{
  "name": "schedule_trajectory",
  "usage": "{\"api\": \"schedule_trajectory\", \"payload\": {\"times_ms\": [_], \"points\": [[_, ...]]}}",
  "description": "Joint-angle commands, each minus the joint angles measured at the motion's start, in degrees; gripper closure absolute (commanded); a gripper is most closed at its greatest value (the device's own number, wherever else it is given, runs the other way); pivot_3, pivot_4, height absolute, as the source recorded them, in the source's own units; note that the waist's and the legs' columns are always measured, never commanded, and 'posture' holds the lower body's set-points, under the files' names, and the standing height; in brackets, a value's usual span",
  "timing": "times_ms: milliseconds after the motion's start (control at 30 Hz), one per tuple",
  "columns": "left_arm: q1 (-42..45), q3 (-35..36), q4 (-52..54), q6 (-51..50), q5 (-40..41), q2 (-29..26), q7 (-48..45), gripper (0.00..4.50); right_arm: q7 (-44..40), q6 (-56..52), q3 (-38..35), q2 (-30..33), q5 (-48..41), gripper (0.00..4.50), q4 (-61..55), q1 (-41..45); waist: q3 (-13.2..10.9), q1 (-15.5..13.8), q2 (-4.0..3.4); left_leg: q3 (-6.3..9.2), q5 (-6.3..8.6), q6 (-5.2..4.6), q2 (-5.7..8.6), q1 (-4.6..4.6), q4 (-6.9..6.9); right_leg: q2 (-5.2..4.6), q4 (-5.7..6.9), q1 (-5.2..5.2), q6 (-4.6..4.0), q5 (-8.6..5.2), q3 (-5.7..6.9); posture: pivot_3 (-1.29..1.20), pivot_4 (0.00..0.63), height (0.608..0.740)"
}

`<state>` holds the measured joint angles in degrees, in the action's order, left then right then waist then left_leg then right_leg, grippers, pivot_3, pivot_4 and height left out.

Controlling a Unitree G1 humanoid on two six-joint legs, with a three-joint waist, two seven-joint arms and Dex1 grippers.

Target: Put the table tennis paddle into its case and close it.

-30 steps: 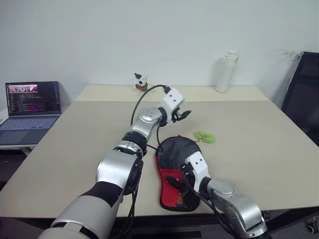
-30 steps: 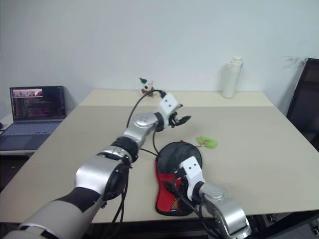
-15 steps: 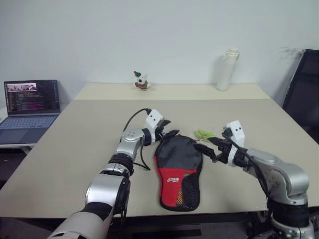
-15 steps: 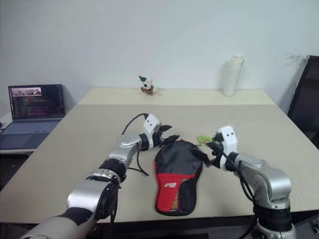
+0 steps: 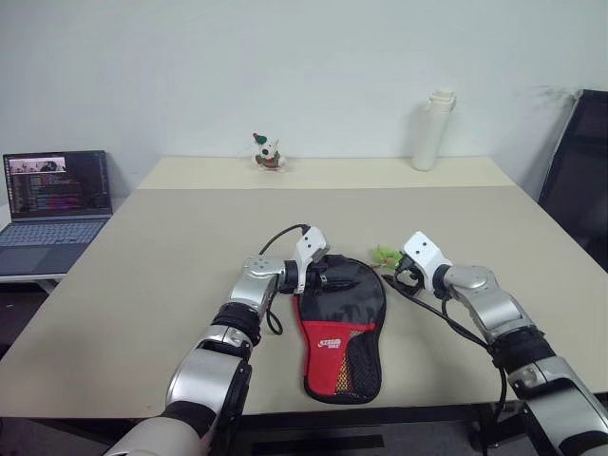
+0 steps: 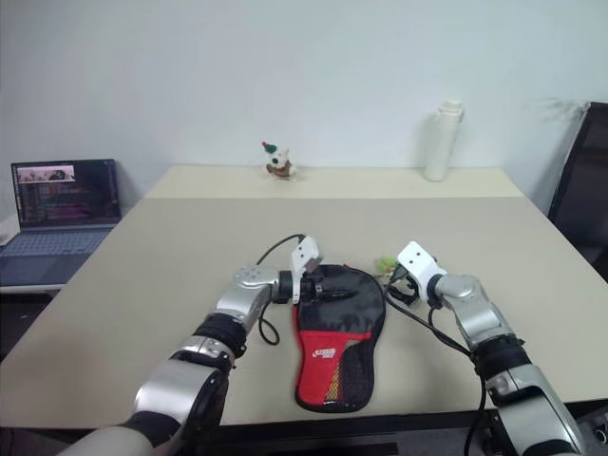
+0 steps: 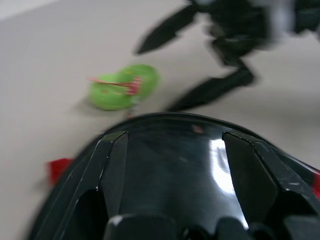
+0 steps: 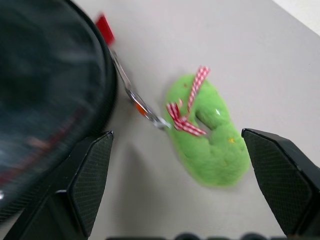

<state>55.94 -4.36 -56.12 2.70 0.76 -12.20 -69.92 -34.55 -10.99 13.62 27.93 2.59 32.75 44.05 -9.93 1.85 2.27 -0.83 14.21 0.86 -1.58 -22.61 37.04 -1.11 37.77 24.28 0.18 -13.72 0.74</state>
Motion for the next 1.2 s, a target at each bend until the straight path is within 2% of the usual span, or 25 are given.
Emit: {"api": "schedule_trajectory", "payload": {"times_ms": [33,167,333,400,433,800,833,1000,1200], "points": [[0.73,-2.32,1.66,-0.66,-0.32,-2.35,-6.17,1.26,2.41,6.87,-0.23,-0.95,3.27,0.0,7.88,4.76,-0.01,0.04,-0.02,0.01,0.0,0.0,0.0,0.01,0.0,0.01,0.03,0.0,0.0,0.0,0.0,0.0,0.15,0.74],[1.49,-4.49,-0.42,1.57,-2.1,-4.69,-7.57,1.26,4.26,10.14,-0.77,-2.32,5.29,0.0,15.96,8.08,-0.04,-0.01,-0.07,0.01,-0.01,0.0,-0.04,0.05,0.0,0.04,0.1,0.01,-0.02,0.01,-0.03,0.0,0.15,0.74],[2.01,-4.85,-3.26,3.33,-3.3,-5.15,-5.81,1.26,4.94,11.34,-1.22,-3.62,6.18,0.0,20.33,9.37,-0.04,-0.02,-0.07,-0.03,0.0,0.0,-0.02,0.03,0.02,-0.01,0.09,0.01,-0.03,0.01,-0.08,0.0,0.15,0.74],[1.66,-5.01,-3.89,3.7,-3.67,-4.95,-5.76,1.21,4.87,11.26,-1.09,-3.85,6.51,0.37,20.92,9.37,-0.04,-0.01,-0.07,-0.03,-0.01,0.0,-0.02,0.04,0.03,-0.02,0.12,0.01,-0.03,0.02,-0.08,0.0,0.15,0.74],[1.43,-5.18,-4.09,3.77,-3.79,-4.83,-6.03,1.21,4.76,11.19,-1.05,-3.92,6.6,0.58,21.09,9.35,-0.04,-0.01,-0.07,-0.04,-0.01,0.0,-0.02,0.06,0.03,-0.02,0.14,0.0,-0.03,0.02,-0.08,0.0,0.15,0.74],[0.56,-7.62,-7.16,4.47,-5.91,-3.81,-7.8,1.21,1.17,8.78,-0.39,-3.64,8.32,4.25,18.67,8.15,-0.02,-0.1,-0.09,-0.01,-0.01,0.0,-0.01,0.15,0.07,-0.02,0.21,-0.09,-0.03,0.02,-0.07,0.0,0.15,0.74],[0.57,-7.79,-7.54,4.5,-6.08,-3.84,-7.77,1.21,0.9,8.48,-0.36,-3.56,8.44,4.47,17.96,7.93,-0.02,-0.1,-0.1,-0.01,-0.01,0.0,0.0,0.16,0.07,-0.02,0.21,-0.1,-0.03,0.02,-0.07,0.0,0.15,0.74],[-0.66,-9.86,-8.62,5.58,-7.85,-3.92,-8.46,1.21,-0.62,5.46,-0.31,-1.4,9.64,4.47,9.75,4.78,0.02,-0.14,-0.13,-0.01,-0.01,0.0,0.0,0.19,0.07,-0.02,0.2,-0.13,-0.02,0.01,-0.07,0.0,0.15,0.74],[-0.85,-9.96,-9.43,5.89,-7.89,-2.97,-8.24,1.21,-4.6,-2.18,-1.96,4.15,9.48,4.47,-6.66,-3.92,0.08,-0.53,-0.21,0.04,-0.01,-0.01,0.03,0.2,0.08,-0.03,0.17,-0.19,0.09,-0.05,-0.03,0.0,0.15,0.74]]}}
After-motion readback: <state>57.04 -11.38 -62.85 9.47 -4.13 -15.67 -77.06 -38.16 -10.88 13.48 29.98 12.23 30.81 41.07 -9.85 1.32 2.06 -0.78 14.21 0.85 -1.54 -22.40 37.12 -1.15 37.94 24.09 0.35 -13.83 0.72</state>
